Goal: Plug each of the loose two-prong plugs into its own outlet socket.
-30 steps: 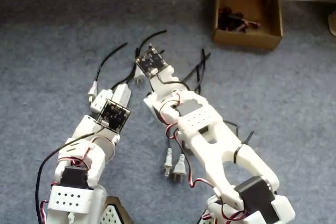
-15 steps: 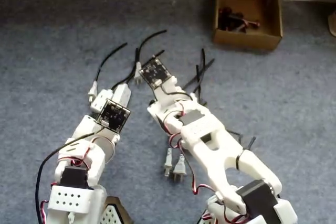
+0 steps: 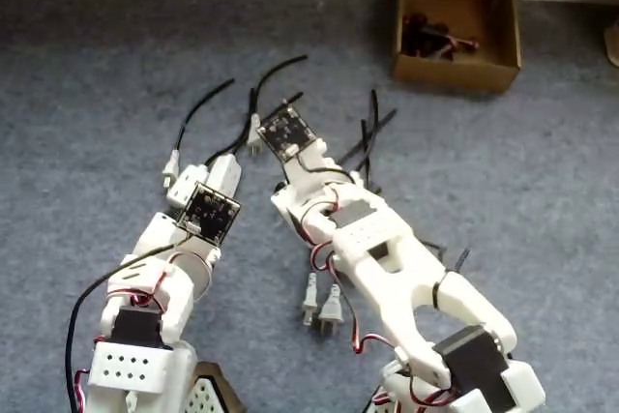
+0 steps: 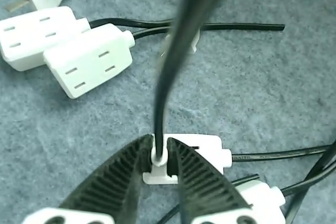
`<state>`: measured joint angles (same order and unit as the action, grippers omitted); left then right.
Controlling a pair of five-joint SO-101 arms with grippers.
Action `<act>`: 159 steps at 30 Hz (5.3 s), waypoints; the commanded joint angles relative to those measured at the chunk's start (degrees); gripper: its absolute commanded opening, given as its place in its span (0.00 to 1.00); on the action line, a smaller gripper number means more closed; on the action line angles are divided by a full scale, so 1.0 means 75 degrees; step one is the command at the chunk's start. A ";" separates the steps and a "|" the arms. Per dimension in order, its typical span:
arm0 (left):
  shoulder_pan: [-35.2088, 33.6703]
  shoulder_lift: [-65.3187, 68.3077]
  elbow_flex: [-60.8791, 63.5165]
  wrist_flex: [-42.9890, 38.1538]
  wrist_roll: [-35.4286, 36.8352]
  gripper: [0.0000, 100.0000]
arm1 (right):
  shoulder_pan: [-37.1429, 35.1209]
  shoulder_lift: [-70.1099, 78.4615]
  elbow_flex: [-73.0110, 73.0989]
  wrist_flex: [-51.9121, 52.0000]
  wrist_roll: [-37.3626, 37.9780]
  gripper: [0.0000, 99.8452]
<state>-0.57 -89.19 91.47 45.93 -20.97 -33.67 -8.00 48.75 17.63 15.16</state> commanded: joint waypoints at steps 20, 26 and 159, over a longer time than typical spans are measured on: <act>-0.0064 -0.0111 -0.0064 -0.0141 0.0023 0.01 | 0.0358 0.0545 -0.0264 0.0651 0.0094 0.01; -0.0064 -0.0111 -0.0064 -0.0141 0.0023 0.01 | 0.0451 0.0533 -0.0252 0.0662 0.0094 0.01; 0.2585 0.9067 -0.7273 0.0199 -0.0973 0.25 | 0.3511 -1.2736 0.5492 0.6218 0.0164 0.19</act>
<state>17.63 -22.55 39.69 50.68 -28.35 -6.07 -103.03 90.33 64.40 15.60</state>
